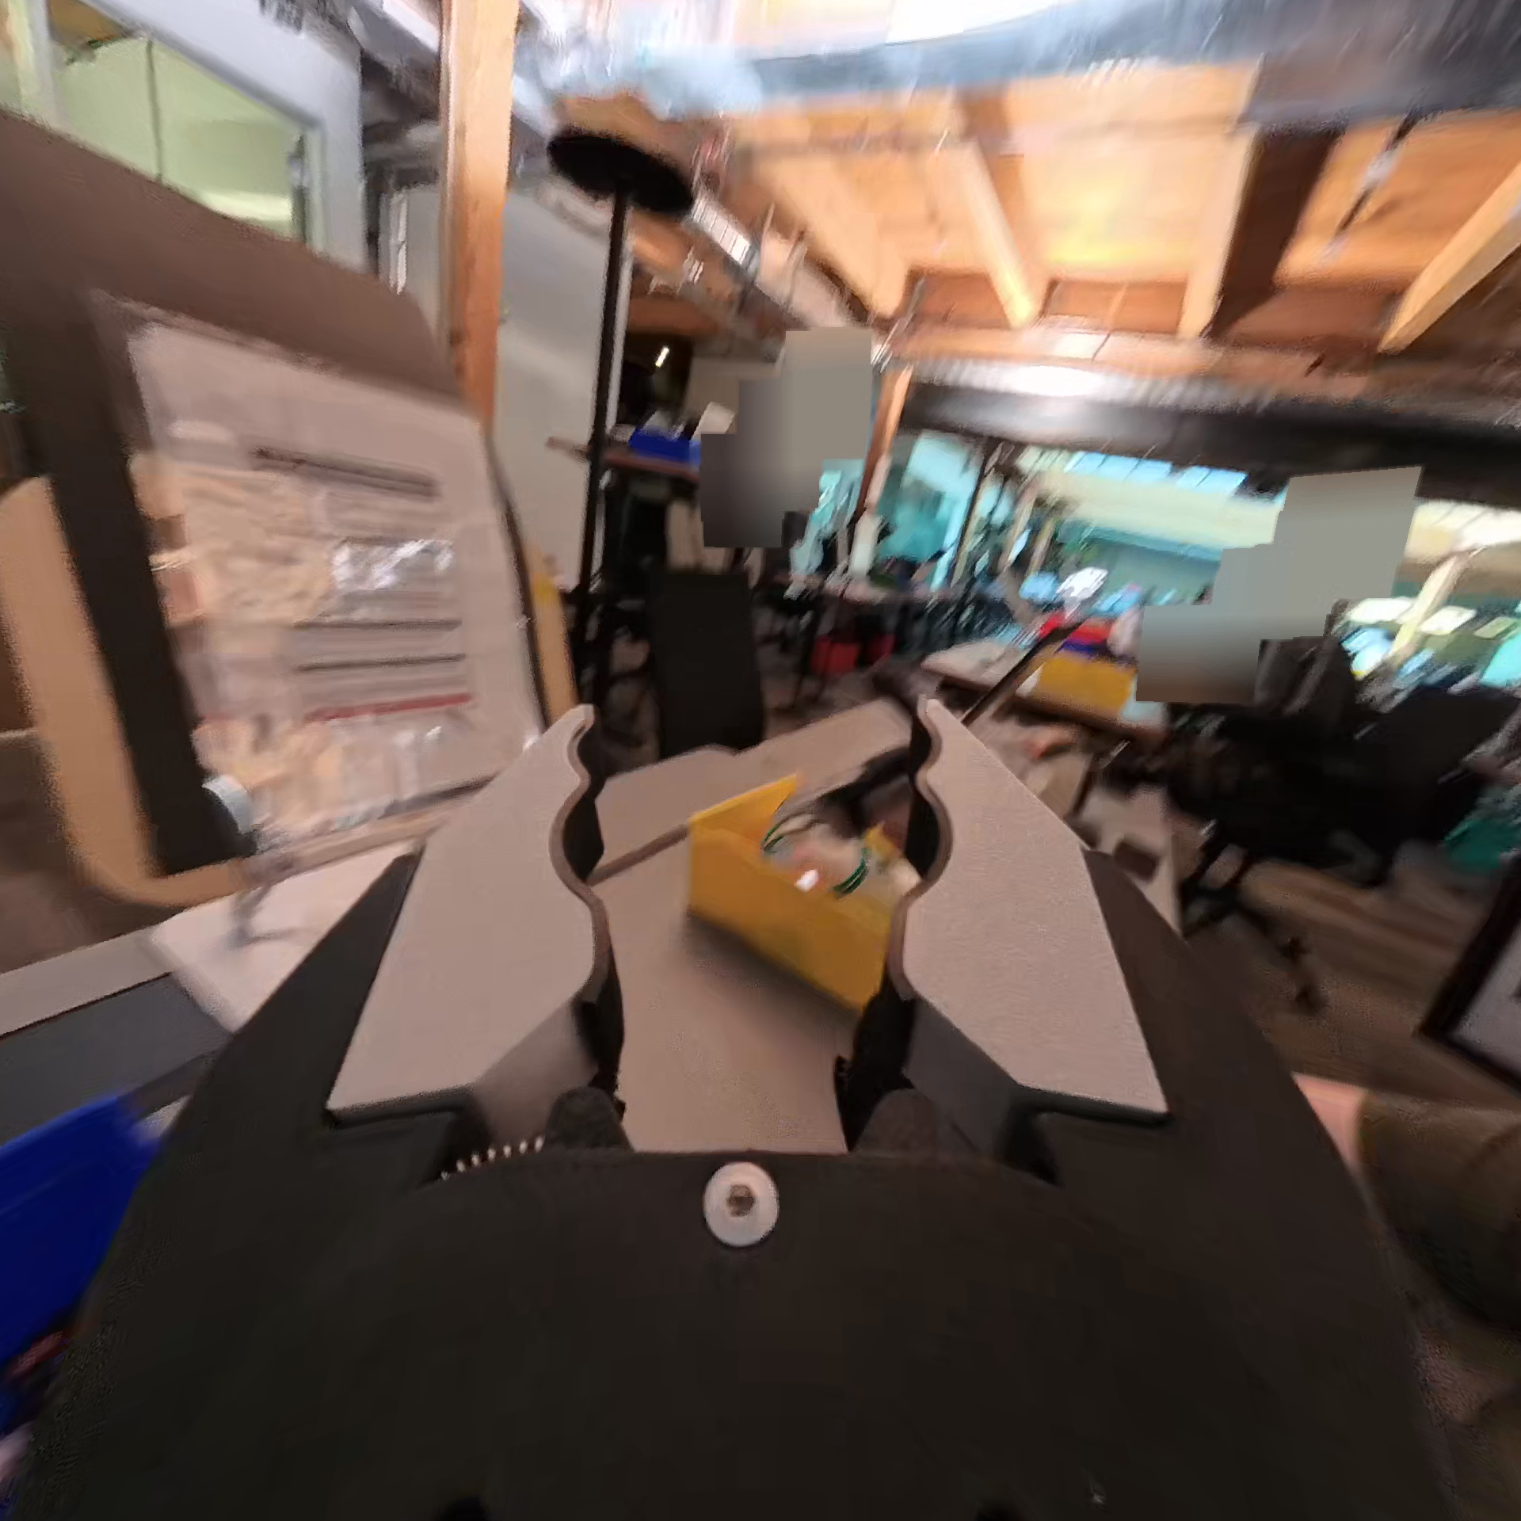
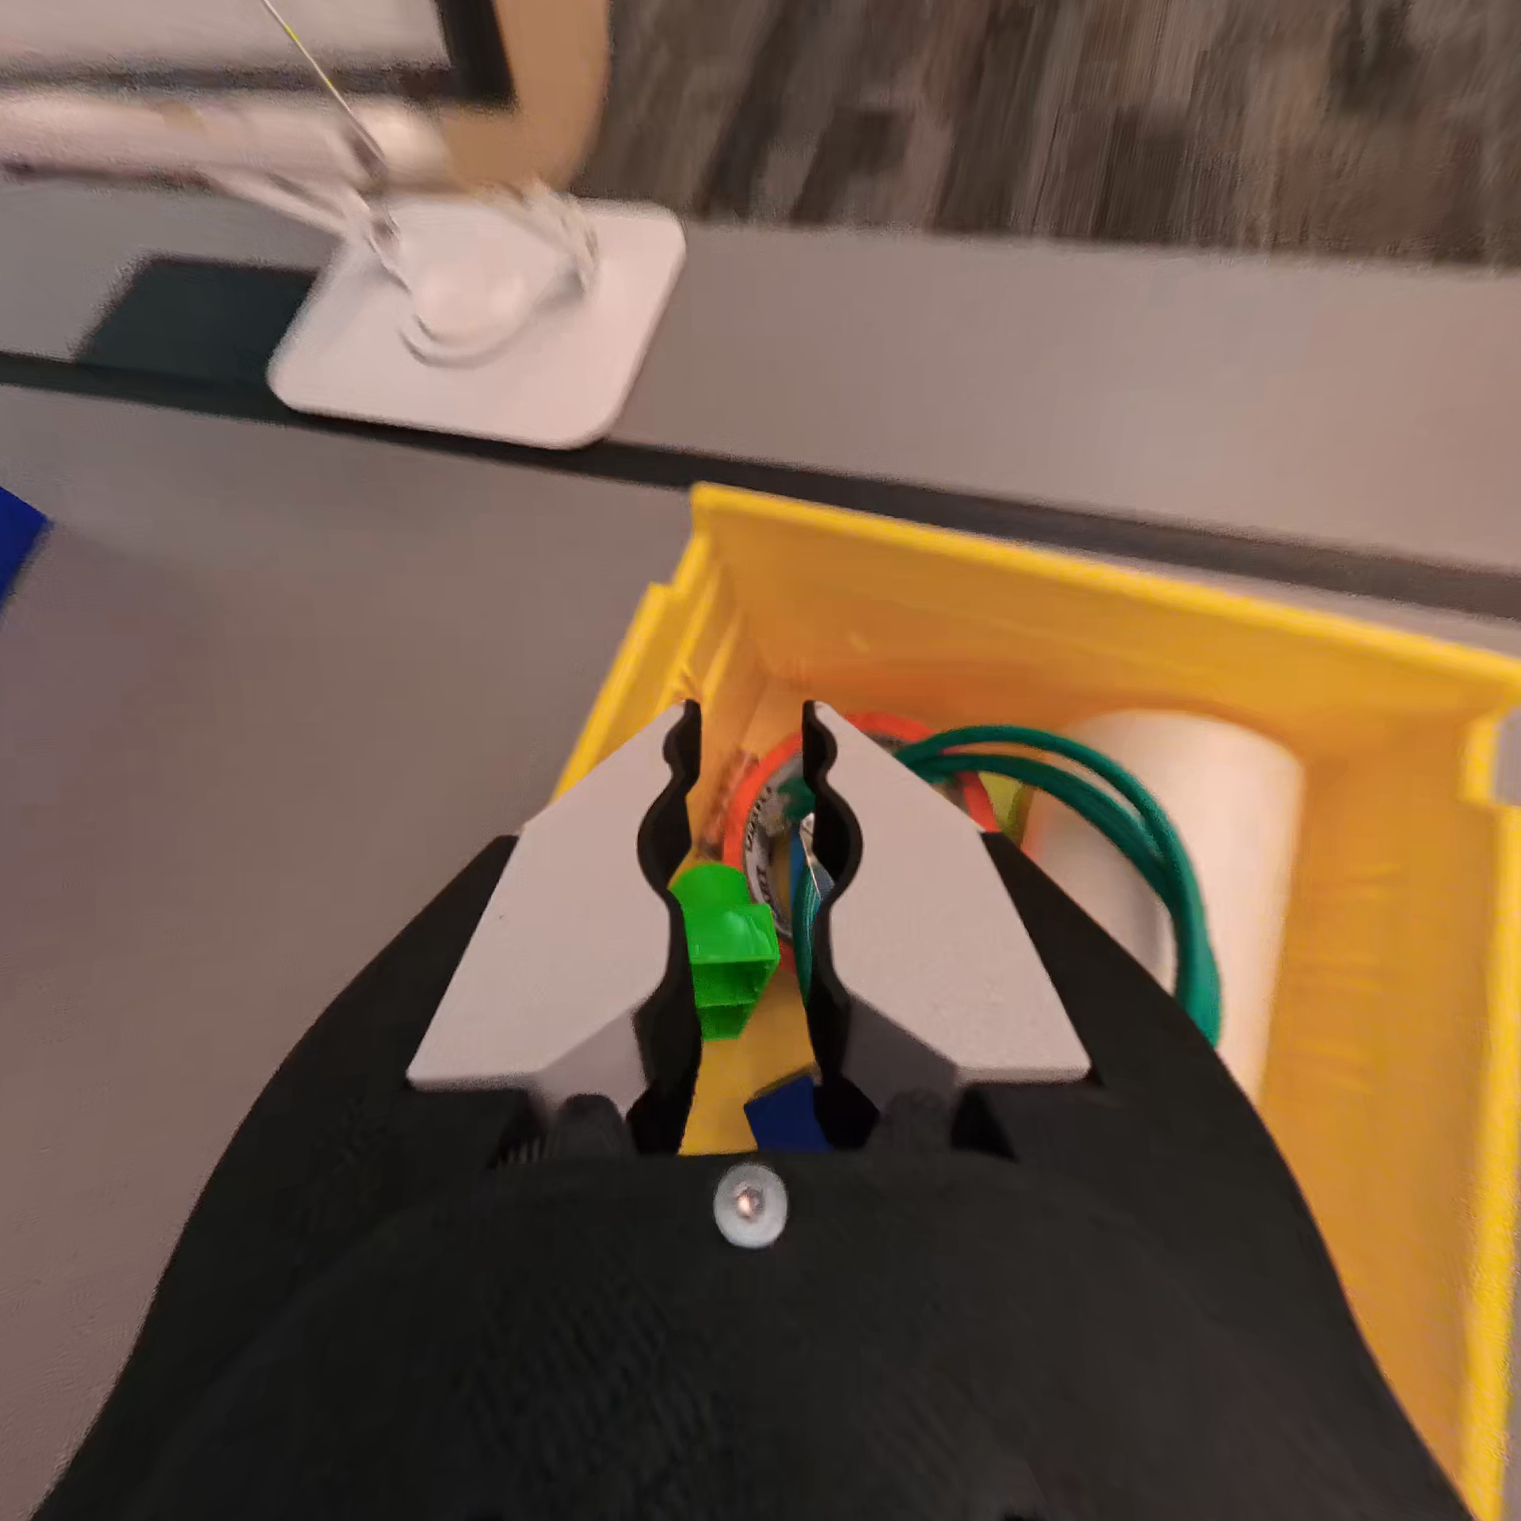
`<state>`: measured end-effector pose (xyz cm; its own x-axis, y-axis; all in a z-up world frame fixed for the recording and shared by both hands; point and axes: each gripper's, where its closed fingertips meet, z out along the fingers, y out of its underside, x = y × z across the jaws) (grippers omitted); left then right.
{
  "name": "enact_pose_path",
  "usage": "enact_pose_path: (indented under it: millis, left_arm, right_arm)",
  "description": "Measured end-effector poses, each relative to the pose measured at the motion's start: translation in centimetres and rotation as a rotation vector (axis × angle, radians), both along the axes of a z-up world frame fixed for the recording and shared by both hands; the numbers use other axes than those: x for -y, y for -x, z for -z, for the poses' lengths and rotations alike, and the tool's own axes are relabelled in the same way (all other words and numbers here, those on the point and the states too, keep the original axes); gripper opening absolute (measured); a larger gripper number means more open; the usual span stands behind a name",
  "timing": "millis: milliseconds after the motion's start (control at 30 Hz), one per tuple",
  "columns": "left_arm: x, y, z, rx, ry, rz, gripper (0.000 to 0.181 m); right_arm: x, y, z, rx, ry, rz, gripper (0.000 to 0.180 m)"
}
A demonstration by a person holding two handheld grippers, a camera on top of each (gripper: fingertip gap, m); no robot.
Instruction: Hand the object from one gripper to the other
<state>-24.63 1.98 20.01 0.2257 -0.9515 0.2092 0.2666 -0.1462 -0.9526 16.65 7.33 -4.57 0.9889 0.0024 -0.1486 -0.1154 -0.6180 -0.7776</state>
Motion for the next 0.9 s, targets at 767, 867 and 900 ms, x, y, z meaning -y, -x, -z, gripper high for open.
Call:
enact_pose_path:
  millis: [767, 867, 900]
  left_arm:
    - [-19.7, 13.3, 30.1, -1.132, 0.378, -0.655, 0.049]
    - [-20.5, 13.8, 31.6, -1.159, 0.405, -0.704, 0.045]
    - [-20.6, 13.8, 32.1, -1.161, 0.423, -0.704, 0.044]
  right_arm:
    - [5.0, 3.6, -14.3, 0.135, -0.463, -0.117, 0.025]
    - [4.8, 3.8, -13.9, 0.155, -0.448, -0.129, 0.026]
    - [4.7, 3.8, -13.9, 0.162, -0.443, -0.129, 0.026]
